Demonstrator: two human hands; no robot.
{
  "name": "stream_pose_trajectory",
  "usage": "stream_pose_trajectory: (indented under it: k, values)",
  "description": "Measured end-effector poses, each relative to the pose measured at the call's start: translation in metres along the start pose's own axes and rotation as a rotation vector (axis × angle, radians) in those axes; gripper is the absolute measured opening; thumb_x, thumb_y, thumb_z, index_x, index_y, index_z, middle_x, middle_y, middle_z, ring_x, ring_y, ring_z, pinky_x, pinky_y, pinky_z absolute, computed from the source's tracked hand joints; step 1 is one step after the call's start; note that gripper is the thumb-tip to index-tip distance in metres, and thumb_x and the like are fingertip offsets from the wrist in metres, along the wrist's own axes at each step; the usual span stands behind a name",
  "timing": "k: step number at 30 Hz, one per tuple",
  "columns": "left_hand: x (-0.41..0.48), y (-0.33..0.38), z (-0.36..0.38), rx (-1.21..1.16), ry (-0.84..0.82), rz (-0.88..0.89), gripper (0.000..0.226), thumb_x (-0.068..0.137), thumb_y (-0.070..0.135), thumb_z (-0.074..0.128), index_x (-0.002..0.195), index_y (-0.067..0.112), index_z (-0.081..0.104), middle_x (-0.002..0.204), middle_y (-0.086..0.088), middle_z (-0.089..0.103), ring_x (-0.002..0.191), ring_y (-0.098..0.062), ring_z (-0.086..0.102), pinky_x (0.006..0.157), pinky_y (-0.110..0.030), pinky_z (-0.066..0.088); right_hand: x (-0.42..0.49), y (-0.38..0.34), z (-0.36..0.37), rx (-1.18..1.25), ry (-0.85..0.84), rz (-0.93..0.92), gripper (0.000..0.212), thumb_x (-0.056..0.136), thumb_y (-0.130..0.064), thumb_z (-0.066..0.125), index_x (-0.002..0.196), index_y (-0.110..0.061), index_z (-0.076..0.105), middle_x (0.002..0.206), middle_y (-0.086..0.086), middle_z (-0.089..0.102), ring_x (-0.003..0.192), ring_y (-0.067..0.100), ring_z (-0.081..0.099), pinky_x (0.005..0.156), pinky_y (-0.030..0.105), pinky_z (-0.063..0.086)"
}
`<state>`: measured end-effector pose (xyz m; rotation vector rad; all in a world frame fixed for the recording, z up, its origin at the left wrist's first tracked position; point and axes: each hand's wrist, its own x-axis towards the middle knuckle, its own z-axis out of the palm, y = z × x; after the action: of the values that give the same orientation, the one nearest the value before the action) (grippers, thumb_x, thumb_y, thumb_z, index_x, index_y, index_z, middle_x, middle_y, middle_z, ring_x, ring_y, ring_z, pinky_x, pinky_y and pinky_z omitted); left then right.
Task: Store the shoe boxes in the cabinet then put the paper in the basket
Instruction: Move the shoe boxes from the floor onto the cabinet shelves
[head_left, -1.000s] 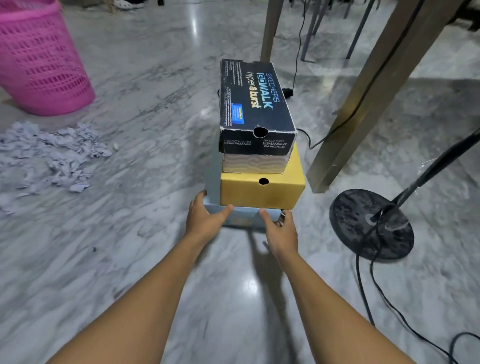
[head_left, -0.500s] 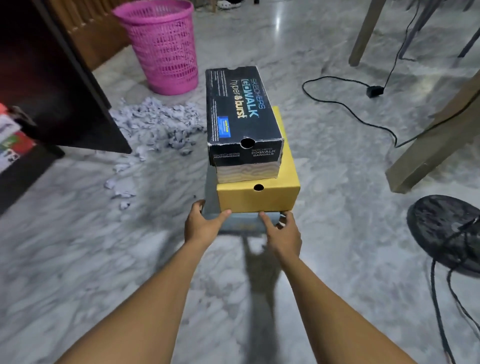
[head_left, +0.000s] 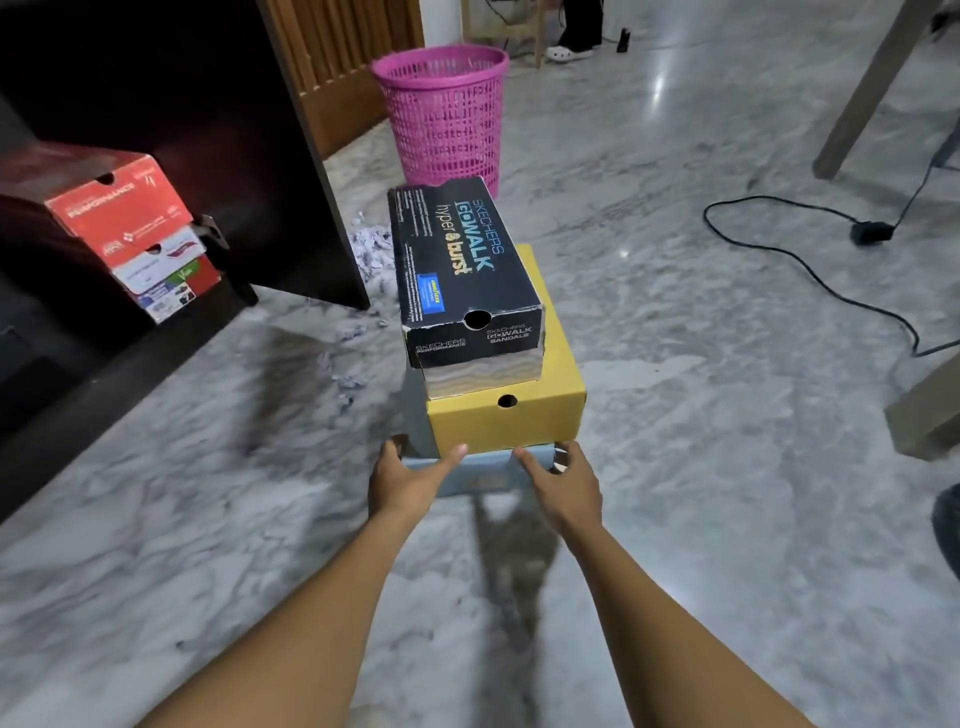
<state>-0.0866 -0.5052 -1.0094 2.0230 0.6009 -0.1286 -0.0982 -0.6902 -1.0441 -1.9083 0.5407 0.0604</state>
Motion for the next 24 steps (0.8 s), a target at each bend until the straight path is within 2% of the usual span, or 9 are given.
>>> stream_pose_trajectory:
  k: [4, 7, 8, 10, 13, 15, 18, 21, 24]
  values:
    - [0.01, -0.006, -0.013, -0.036, -0.005, -0.051, 0.093, 0.067, 0.054, 0.081, 0.141, 0.018, 0.039, 0.143, -0.002, 0.046, 0.13, -0.027, 0.047, 0.104, -0.041, 0.045, 0.013, -0.001, 0.007, 0.042, -0.11, 0.003, 0.041, 0.086, -0.045, 0.068, 0.121, -0.027, 0.056, 0.116, -0.01, 0.063, 0.102, 0.016, 0.064, 0.092, 0.038, 0.052]
    - [0.016, -0.006, -0.016, -0.061, -0.016, -0.035, 0.047, 0.085, 0.027, 0.067, 0.126, 0.022, 0.046, 0.131, -0.003, 0.053, 0.111, -0.027, 0.055, 0.093, -0.046, 0.053, 0.022, -0.001, -0.001, 0.18, -0.171, 0.054, 0.017, 0.091, -0.027, 0.058, 0.107, -0.032, 0.061, 0.119, -0.001, 0.066, 0.103, 0.019, 0.062, 0.091, 0.042, 0.053]
    - [0.017, -0.005, -0.016, -0.07, 0.014, -0.021, 0.036, 0.089, 0.019, 0.058, 0.123, 0.021, 0.049, 0.126, -0.004, 0.056, 0.106, -0.027, 0.055, 0.09, -0.046, 0.054, 0.025, -0.002, -0.005, 0.231, -0.152, 0.081, 0.017, 0.093, -0.024, 0.054, 0.107, -0.032, 0.06, 0.119, 0.001, 0.065, 0.102, 0.019, 0.062, 0.089, 0.041, 0.05]
    - [0.016, 0.005, -0.017, -0.106, 0.114, 0.018, 0.032, 0.093, 0.012, 0.047, 0.123, 0.019, 0.054, 0.118, -0.004, 0.059, 0.099, -0.027, 0.055, 0.084, -0.038, 0.052, 0.027, -0.008, -0.012, 0.301, -0.025, 0.099, 0.028, 0.098, -0.023, 0.046, 0.123, -0.031, 0.055, 0.129, 0.003, 0.062, 0.11, 0.021, 0.058, 0.092, 0.039, 0.045]
    - [0.011, 0.04, -0.029, -0.265, 0.284, 0.067, 0.025, 0.097, 0.024, 0.045, 0.117, 0.021, 0.06, 0.109, -0.005, 0.063, 0.094, -0.025, 0.054, 0.075, -0.029, 0.038, 0.024, -0.038, -0.025, 0.31, 0.212, -0.072, 0.04, 0.102, -0.031, 0.043, 0.141, -0.024, 0.048, 0.142, -0.001, 0.053, 0.13, 0.017, 0.049, 0.102, 0.029, 0.036]
    - [0.012, 0.069, -0.041, -0.412, 0.312, 0.128, 0.031, 0.096, 0.041, 0.045, 0.112, 0.022, 0.064, 0.107, -0.001, 0.066, 0.097, -0.023, 0.058, 0.079, -0.032, 0.042, 0.022, -0.068, -0.03, 0.33, 0.247, -0.267, 0.047, 0.096, -0.05, 0.048, 0.138, -0.028, 0.05, 0.144, -0.008, 0.052, 0.134, 0.01, 0.046, 0.111, 0.033, 0.037]
    - [0.016, 0.11, -0.055, -0.46, 0.2, 0.307, 0.052, 0.087, 0.064, 0.041, 0.118, 0.028, 0.064, 0.117, 0.008, 0.067, 0.11, -0.015, 0.06, 0.098, -0.037, 0.046, 0.02, -0.112, -0.033, 0.277, 0.177, -0.483, 0.059, 0.084, -0.067, 0.054, 0.133, -0.034, 0.053, 0.137, -0.013, 0.056, 0.129, 0.003, 0.05, 0.11, 0.033, 0.04]
    - [0.021, 0.136, -0.061, -0.426, 0.041, 0.284, 0.052, 0.086, 0.056, 0.053, 0.131, 0.031, 0.054, 0.127, 0.008, 0.061, 0.115, -0.014, 0.058, 0.103, -0.037, 0.044, 0.009, -0.15, -0.032, 0.159, 0.001, -0.573, 0.066, 0.077, -0.07, 0.062, 0.134, -0.039, 0.049, 0.13, -0.018, 0.059, 0.119, -0.001, 0.056, 0.098, 0.026, 0.045]
    - [0.024, 0.142, -0.064, -0.442, -0.035, 0.174, 0.072, 0.067, 0.053, 0.058, 0.136, 0.036, 0.046, 0.13, 0.005, 0.059, 0.113, -0.019, 0.061, 0.101, -0.047, 0.047, 0.004, -0.162, -0.026, 0.063, -0.071, -0.584, 0.068, 0.078, -0.062, 0.07, 0.137, -0.04, 0.044, 0.119, -0.032, 0.059, 0.111, -0.008, 0.058, 0.092, 0.024, 0.047]
